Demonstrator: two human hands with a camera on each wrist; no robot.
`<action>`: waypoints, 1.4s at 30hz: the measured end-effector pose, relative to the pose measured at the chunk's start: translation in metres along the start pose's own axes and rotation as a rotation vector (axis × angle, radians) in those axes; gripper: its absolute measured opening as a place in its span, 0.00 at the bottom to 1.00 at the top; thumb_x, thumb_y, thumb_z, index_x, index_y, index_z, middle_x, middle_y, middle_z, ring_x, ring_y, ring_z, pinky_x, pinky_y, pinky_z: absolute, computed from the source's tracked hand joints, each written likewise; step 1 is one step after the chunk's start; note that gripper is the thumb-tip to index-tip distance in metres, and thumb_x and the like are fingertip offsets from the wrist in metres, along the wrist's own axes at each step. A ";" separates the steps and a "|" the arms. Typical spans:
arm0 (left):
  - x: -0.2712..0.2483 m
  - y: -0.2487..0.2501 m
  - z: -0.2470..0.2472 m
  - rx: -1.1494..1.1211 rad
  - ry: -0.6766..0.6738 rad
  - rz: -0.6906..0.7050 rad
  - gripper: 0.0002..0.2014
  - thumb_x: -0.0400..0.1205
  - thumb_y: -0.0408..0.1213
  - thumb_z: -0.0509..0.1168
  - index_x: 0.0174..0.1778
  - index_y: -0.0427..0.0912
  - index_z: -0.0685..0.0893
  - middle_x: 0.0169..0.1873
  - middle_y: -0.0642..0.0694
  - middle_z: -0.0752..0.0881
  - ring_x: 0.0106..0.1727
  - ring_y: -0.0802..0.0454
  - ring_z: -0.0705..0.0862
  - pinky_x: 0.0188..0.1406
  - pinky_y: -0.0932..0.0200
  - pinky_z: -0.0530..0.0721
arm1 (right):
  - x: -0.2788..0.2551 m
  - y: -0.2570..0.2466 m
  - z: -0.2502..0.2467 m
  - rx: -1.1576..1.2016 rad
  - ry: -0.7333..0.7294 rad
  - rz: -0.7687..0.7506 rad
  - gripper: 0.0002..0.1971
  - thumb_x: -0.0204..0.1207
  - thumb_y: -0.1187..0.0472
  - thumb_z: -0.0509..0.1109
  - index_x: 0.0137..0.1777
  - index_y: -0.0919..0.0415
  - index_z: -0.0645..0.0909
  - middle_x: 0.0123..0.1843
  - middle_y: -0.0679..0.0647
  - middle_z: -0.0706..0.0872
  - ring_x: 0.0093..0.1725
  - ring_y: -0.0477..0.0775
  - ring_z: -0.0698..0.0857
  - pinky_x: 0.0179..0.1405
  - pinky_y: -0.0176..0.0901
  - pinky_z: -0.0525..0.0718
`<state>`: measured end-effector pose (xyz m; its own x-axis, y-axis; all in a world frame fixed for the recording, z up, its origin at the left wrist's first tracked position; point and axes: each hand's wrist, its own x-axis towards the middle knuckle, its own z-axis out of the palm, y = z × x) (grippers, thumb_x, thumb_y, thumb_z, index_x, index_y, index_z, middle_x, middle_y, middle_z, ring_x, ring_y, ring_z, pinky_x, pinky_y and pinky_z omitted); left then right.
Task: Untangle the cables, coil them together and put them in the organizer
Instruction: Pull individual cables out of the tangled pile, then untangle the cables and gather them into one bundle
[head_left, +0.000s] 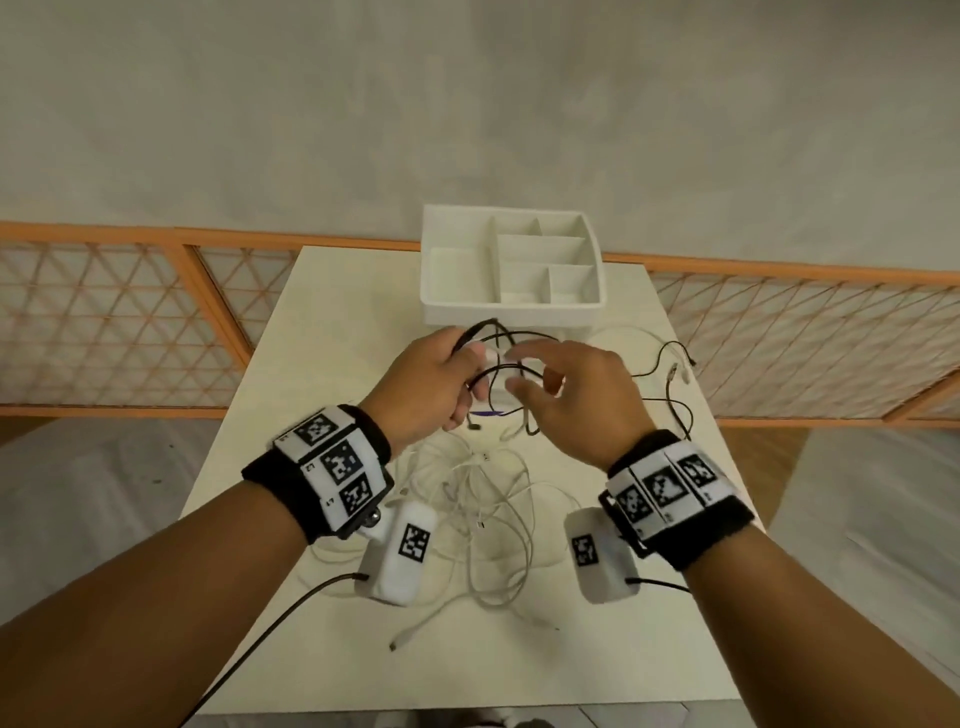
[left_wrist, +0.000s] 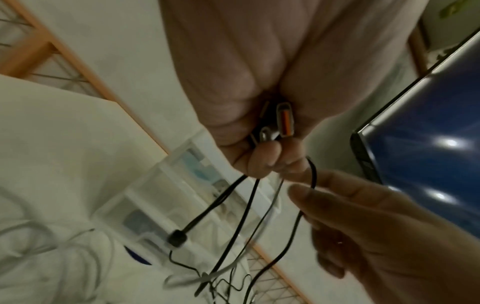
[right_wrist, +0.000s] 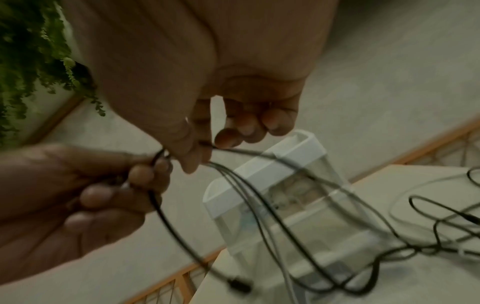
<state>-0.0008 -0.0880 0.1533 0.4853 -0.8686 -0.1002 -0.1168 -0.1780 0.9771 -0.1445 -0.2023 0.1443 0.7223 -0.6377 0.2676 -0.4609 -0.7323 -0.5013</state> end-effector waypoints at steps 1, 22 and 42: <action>0.000 0.002 0.001 -0.015 -0.007 0.014 0.12 0.90 0.37 0.56 0.42 0.39 0.78 0.30 0.44 0.84 0.24 0.50 0.73 0.21 0.58 0.71 | 0.003 0.000 0.003 0.018 -0.010 0.042 0.07 0.77 0.45 0.73 0.50 0.44 0.88 0.30 0.43 0.80 0.35 0.51 0.81 0.42 0.50 0.85; -0.014 -0.016 -0.020 0.197 -0.146 -0.060 0.23 0.88 0.54 0.58 0.44 0.39 0.88 0.21 0.57 0.70 0.23 0.58 0.67 0.24 0.67 0.69 | -0.008 -0.007 0.000 0.239 -0.376 0.005 0.27 0.72 0.45 0.80 0.70 0.34 0.76 0.29 0.43 0.81 0.24 0.38 0.78 0.34 0.32 0.75; -0.022 -0.093 -0.031 0.802 -0.042 -0.033 0.13 0.87 0.46 0.64 0.42 0.51 0.93 0.32 0.48 0.87 0.39 0.47 0.84 0.32 0.60 0.72 | -0.007 0.117 0.022 -0.126 -0.469 0.448 0.49 0.72 0.64 0.74 0.87 0.39 0.50 0.43 0.53 0.91 0.48 0.55 0.88 0.46 0.40 0.84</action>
<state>0.0258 -0.0382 0.0708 0.4678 -0.8711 -0.1491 -0.6980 -0.4677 0.5424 -0.1920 -0.2783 0.0663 0.5818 -0.7362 -0.3457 -0.8051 -0.4612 -0.3728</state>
